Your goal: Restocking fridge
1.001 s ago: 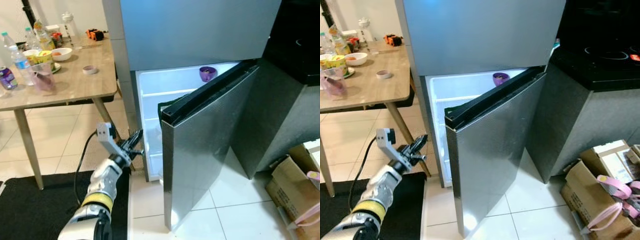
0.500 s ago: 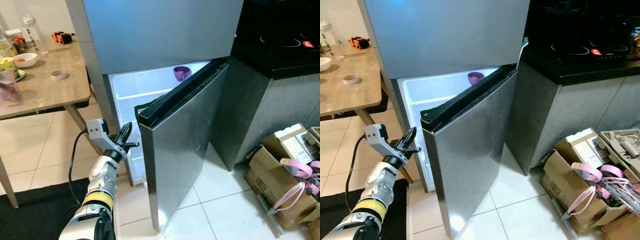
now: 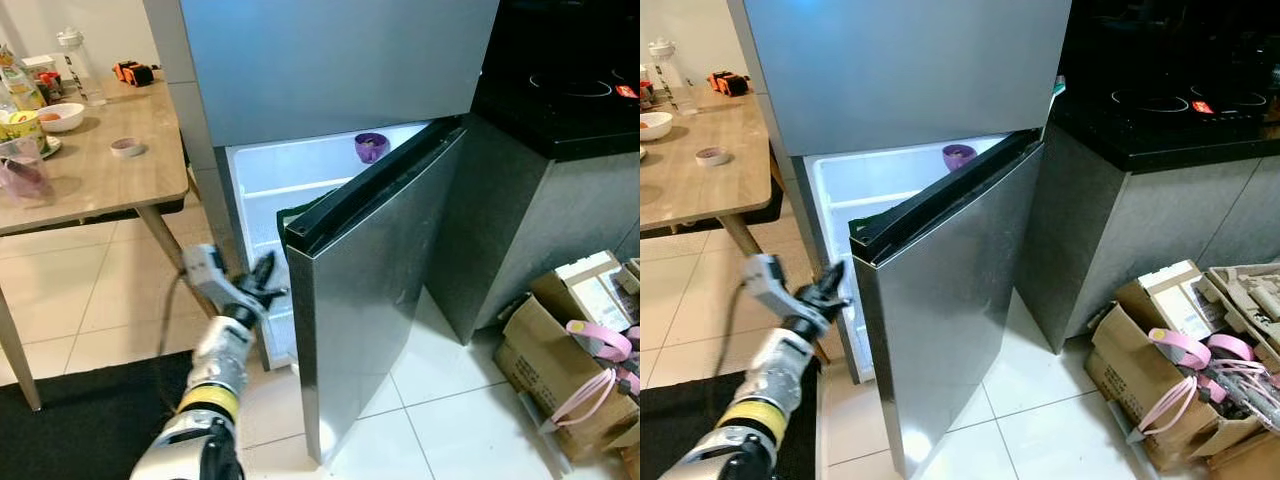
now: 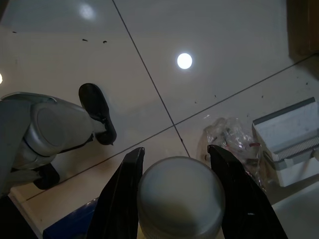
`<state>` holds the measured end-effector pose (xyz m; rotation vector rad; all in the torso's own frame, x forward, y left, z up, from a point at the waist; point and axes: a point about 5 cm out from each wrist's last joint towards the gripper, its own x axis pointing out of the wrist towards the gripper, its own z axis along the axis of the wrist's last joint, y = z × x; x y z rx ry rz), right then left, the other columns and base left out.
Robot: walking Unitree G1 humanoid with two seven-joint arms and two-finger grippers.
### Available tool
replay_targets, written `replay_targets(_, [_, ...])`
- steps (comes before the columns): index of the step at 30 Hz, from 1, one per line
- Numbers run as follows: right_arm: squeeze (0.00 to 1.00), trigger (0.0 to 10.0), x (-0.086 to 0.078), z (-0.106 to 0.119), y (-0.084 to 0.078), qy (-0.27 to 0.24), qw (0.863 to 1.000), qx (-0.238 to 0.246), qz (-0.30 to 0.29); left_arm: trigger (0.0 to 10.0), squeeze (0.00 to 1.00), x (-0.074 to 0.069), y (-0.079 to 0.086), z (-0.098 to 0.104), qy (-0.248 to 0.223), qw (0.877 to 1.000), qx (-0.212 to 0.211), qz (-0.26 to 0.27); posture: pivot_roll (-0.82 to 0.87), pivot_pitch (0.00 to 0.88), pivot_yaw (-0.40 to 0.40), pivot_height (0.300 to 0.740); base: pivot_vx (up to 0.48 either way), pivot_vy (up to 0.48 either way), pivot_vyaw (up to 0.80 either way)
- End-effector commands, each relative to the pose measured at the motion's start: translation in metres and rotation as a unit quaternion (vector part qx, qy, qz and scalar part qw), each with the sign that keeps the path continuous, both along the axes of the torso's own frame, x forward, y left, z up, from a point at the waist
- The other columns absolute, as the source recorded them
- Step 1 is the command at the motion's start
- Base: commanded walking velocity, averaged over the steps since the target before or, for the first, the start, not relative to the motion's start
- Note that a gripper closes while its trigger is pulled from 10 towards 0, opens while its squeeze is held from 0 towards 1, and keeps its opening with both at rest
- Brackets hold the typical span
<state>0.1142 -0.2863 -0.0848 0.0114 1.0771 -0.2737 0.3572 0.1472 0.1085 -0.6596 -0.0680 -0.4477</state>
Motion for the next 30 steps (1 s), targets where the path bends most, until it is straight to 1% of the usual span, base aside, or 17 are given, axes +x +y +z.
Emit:
replay_targets(1, [0.00,10.0,-0.001,0.001,-0.003,0.001,1.000,-0.004,-0.008,10.0,0.00,-0.004,-0.017,-0.007,0.018,0.998,-0.016,-0.054,-0.12,0.040,0.013,0.740,0.000,0.000,0.00])
replay_targets(10, [0.00,10.0,-0.001,0.001,-0.004,0.001,1.000,-0.006,-0.008,10.0,0.00,-0.013,-0.053,-0.012,0.028,0.988,-0.039,-0.147,-0.12,0.039,0.012,0.740,0.000,0.000,0.00])
replay_targets(11, [0.00,10.0,-0.001,0.001,-0.004,0.001,1.000,-0.007,-0.009,10.0,0.00,-0.027,-0.085,-0.011,0.030,0.966,-0.073,-0.245,-0.12,0.038,0.012,0.740,0.000,0.000,0.00])
replay_targets(12, [0.00,10.0,-0.001,0.001,-0.004,0.001,1.000,-0.007,-0.009,10.0,0.00,-0.027,-0.085,-0.011,0.030,0.966,-0.073,-0.245,-0.12,0.038,0.012,0.740,0.000,0.000,0.00])
replay_targets(13, [0.00,10.0,-0.001,0.001,-0.004,0.001,1.000,-0.007,-0.009,10.0,0.00,-0.035,-0.098,-0.010,0.030,0.952,-0.086,-0.292,-0.12,0.038,0.012,0.740,0.000,0.000,0.00])
replay_targets(14, [0.00,10.0,-0.001,0.001,-0.004,0.001,1.000,-0.007,-0.008,10.0,0.00,-0.052,-0.115,-0.007,0.009,0.924,-0.086,-0.373,-0.12,0.038,0.012,0.740,0.000,0.000,0.00])
replay_targets(15, [0.00,10.0,-0.001,0.001,-0.004,0.001,1.000,-0.007,-0.008,10.0,0.00,-0.052,-0.115,-0.007,0.009,0.924,-0.086,-0.373,-0.12,0.038,0.012,0.740,0.000,0.000,0.00])
replay_targets(16, [0.00,10.0,-0.001,0.001,-0.004,0.001,1.000,-0.007,-0.008,10.0,0.00,-0.067,-0.128,-0.008,-0.003,0.900,-0.079,-0.430,-0.12,0.038,0.014,0.740,0.000,0.000,0.00])
replay_targets(17, [0.00,10.0,-0.001,0.001,-0.004,0.001,1.000,-0.007,-0.008,10.0,0.00,-0.067,-0.128,-0.008,-0.003,0.900,-0.079,-0.430,-0.12,0.038,0.014,0.740,0.000,0.000,0.00])
replay_targets(18, [0.00,10.0,-0.001,0.001,-0.003,0.000,1.000,-0.007,-0.008,10.0,0.00,-0.076,-0.134,-0.010,-0.007,0.887,-0.074,-0.455,-0.13,0.038,0.016,0.740,0.000,0.000,0.00])
replay_targets(21, [0.00,10.0,0.000,0.001,-0.003,0.000,1.000,-0.006,-0.009,10.0,0.00,-0.078,-0.136,-0.014,-0.004,0.887,-0.066,-0.457,-0.13,0.039,0.016,0.740,0.000,0.000,0.00])
replay_targets(22, [0.00,10.0,-0.001,0.000,-0.002,0.001,1.000,-0.005,-0.009,10.0,0.00,-0.070,-0.128,-0.021,0.011,0.905,-0.053,-0.422,-0.12,0.040,0.016,0.740,0.000,0.000,0.00])
replay_targets(23, [0.00,10.0,-0.001,0.000,-0.002,0.001,1.000,-0.005,-0.009,10.0,0.00,-0.070,-0.128,-0.021,0.011,0.905,-0.053,-0.422,-0.12,0.040,0.016,0.740,0.000,0.000,0.00])
replay_targets(24, [0.00,10.0,-0.002,0.000,-0.001,0.002,1.000,-0.004,-0.009,10.0,0.00,-0.062,-0.115,-0.030,0.033,0.926,-0.038,-0.375,-0.12,0.040,0.016,0.740,0.000,0.000,0.00])
replay_targets(25, [0.00,10.0,-0.002,0.000,-0.001,0.002,1.000,-0.004,-0.009,10.0,0.00,-0.062,-0.115,-0.030,0.033,0.926,-0.038,-0.375,-0.12,0.040,0.016,0.740,0.000,0.000,0.00])
replay_targets(27, [0.00,10.0,-0.003,-0.001,0.000,0.003,1.000,-0.004,-0.009,10.0,0.00,-0.056,-0.088,-0.050,0.075,0.951,-0.013,-0.301,-0.12,0.042,0.020,0.740,0.000,0.000,0.00])
replay_targets(30, [0.00,10.0,-0.003,-0.001,0.000,0.002,1.000,-0.004,-0.010,10.0,0.00,-0.067,-0.070,-0.076,0.126,0.955,0.025,-0.269,-0.12,0.042,0.020,0.740,0.000,0.000,0.00])
